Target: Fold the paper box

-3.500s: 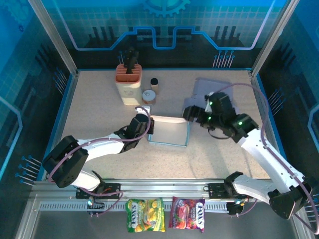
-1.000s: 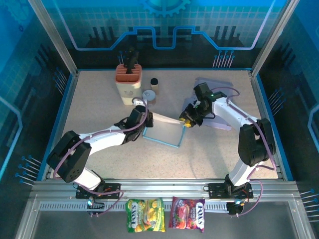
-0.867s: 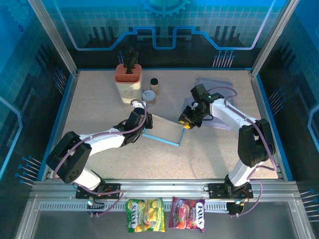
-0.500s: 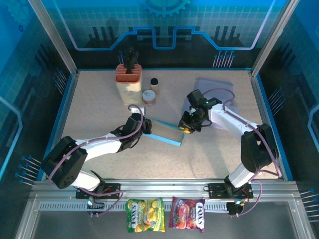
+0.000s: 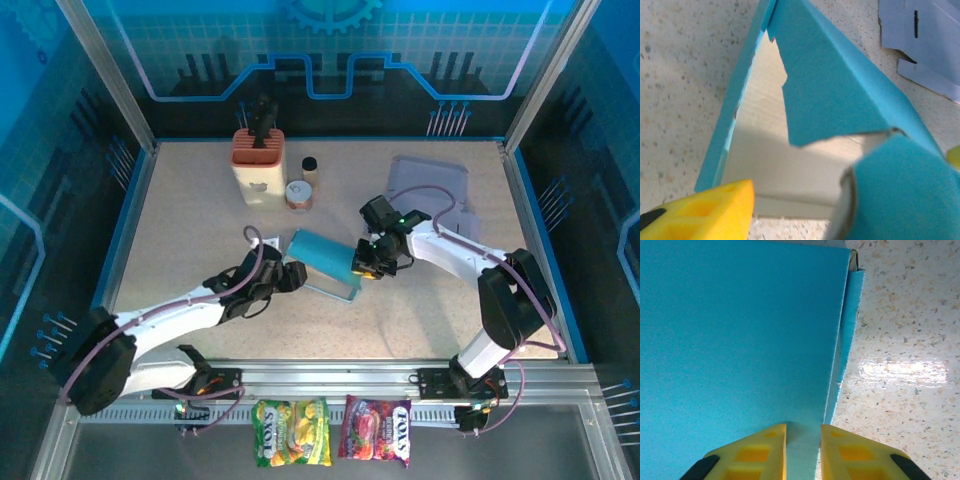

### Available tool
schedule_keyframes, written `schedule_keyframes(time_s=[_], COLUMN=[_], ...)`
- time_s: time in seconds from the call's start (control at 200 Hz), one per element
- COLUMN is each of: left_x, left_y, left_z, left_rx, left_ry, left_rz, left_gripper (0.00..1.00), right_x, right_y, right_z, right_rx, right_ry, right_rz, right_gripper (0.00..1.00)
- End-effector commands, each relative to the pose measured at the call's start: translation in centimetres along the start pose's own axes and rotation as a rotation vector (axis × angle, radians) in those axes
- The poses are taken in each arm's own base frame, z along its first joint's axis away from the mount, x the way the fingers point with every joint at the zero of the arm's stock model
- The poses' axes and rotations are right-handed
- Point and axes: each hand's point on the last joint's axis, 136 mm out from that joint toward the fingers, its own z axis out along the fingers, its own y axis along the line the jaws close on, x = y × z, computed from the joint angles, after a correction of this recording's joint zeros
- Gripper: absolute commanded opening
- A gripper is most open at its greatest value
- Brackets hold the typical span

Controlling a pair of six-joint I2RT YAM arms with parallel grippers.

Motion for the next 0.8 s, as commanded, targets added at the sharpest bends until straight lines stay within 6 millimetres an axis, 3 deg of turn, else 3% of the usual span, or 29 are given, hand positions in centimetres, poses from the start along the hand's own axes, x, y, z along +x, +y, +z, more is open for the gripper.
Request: schedule_keyframes(time_s=[0.0,0.245,0.44,0.535,0.63,0.795], left_x=[2.9,6.8,7.5,6.6,4.5,0.3], left_y=[0.6,2.5,3.3,3.8,3.7,2.2], left_z=[-1.1,-4.3,-7.2,-8.7,-9.6,-7.7], left_rx=[0.007,0.000,-0.002,-0.045,-0.085,-0.042], left_ry=[0.115,0.234,0.234,0.204,0.160,0.189], left_rz=[-0.094,-0.243,-0.313,-0.302,-0.285,-0.325], left_gripper=[0.57,0.67,0.68,0.70,0.73,0.73], right_x=[0.4,0.3,0.4,0.3,0.2,0.6], right_y=[-0.8,-0.1,-0.4,-0.7,-0.6,-1.0], right_z=[0.6,1.2,1.9,1.9,1.4,1.6], right_rx=[0.053,0.079,0.112,0.136,0.138,0.154], right_ry=[-0.004,0.005,0.032,0.038,0.031,0.058], right_rz=[-0.028,-0.063,-0.083,-0.102,-0.124,-0.154], right_gripper=[0.22,0.23,0.29,0.31,0.35,0.43])
